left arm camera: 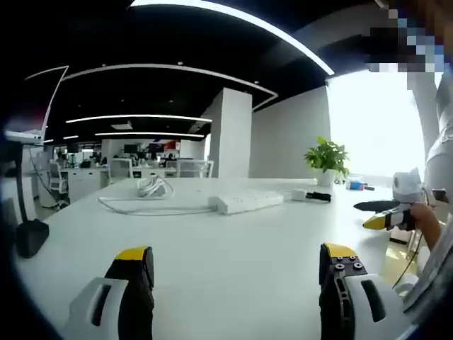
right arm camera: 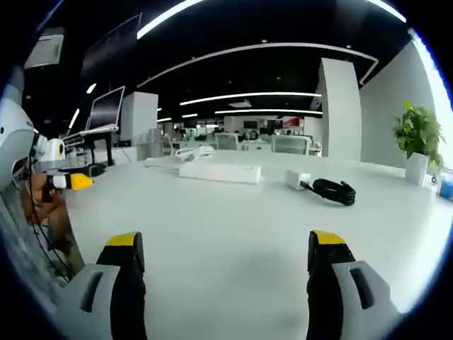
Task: Straighten the power strip on the desk, plug the charger into it
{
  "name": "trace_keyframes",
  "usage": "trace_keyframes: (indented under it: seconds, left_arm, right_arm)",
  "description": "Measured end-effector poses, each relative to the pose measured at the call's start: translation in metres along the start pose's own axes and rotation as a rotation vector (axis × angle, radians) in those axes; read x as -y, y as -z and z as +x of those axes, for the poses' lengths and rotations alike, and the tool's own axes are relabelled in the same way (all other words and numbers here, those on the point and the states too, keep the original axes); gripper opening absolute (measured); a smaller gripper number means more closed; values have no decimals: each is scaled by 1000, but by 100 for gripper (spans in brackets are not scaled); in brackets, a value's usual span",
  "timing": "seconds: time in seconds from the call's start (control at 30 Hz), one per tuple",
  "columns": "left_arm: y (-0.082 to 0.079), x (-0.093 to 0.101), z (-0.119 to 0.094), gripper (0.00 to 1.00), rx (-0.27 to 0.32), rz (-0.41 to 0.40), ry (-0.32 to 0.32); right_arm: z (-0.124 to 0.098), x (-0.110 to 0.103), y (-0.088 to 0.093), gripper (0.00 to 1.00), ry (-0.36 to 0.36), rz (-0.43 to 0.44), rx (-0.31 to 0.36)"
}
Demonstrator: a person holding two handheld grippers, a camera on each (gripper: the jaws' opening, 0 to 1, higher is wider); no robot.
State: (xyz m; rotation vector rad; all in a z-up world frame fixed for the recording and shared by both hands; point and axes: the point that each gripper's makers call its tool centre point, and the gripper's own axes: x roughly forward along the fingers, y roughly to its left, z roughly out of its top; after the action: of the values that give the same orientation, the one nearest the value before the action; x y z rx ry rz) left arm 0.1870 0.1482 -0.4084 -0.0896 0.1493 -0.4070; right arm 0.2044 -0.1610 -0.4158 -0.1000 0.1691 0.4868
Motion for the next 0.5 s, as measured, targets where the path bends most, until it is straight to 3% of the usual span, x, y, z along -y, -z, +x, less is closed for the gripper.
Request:
trace_keyframes:
  seconds: [0.5]
  left_arm:
    - [0, -1, 0, 99, -3, -1, -6]
  right_arm:
    - [1, 0, -1, 95, 2, -1, 0]
